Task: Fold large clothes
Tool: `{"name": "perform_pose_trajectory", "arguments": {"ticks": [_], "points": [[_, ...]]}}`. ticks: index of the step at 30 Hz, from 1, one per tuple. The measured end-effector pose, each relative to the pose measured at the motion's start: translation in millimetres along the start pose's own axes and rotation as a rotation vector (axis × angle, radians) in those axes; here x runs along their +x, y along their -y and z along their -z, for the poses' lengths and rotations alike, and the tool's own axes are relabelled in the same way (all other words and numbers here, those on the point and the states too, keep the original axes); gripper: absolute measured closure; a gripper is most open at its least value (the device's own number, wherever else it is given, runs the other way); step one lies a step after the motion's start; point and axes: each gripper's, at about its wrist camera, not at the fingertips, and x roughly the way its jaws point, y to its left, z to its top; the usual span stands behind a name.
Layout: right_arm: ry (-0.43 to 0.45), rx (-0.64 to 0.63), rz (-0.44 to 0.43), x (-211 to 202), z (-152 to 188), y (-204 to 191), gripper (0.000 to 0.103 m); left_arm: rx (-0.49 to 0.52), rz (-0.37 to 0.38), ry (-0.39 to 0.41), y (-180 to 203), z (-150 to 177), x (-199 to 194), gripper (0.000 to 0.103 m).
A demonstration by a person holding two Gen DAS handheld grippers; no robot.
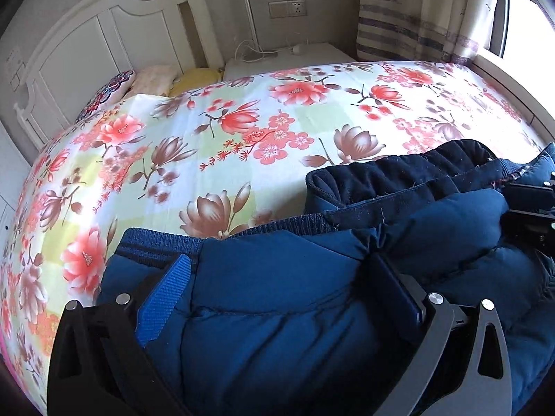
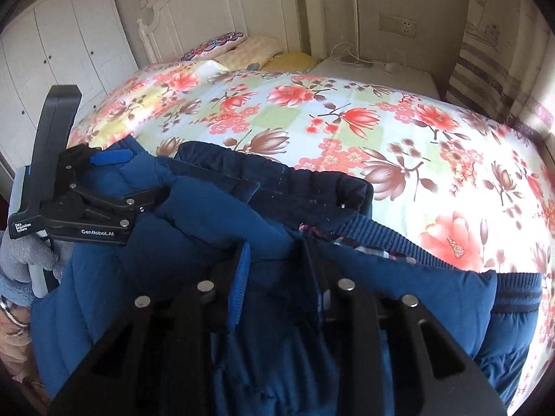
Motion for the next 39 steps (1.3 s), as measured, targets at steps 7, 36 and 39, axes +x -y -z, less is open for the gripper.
{"name": "perform_pose_trajectory", "arguments": {"ticks": [7,36,39], "points": [[0.044,-0.007,0.332,-28,5,26,0.043,0.005,-0.008,0.007,1,1,-1,0.004],[-0.025,0.148,0.256,5,19,43,0.005,-0.006,0.012,-0.031,-3,-1,-3,0.004],[-0.025,0.133,0.276,7,18,39,0.004,-0.067,0.079,-0.017,2,-15,-31,0.006]]}}
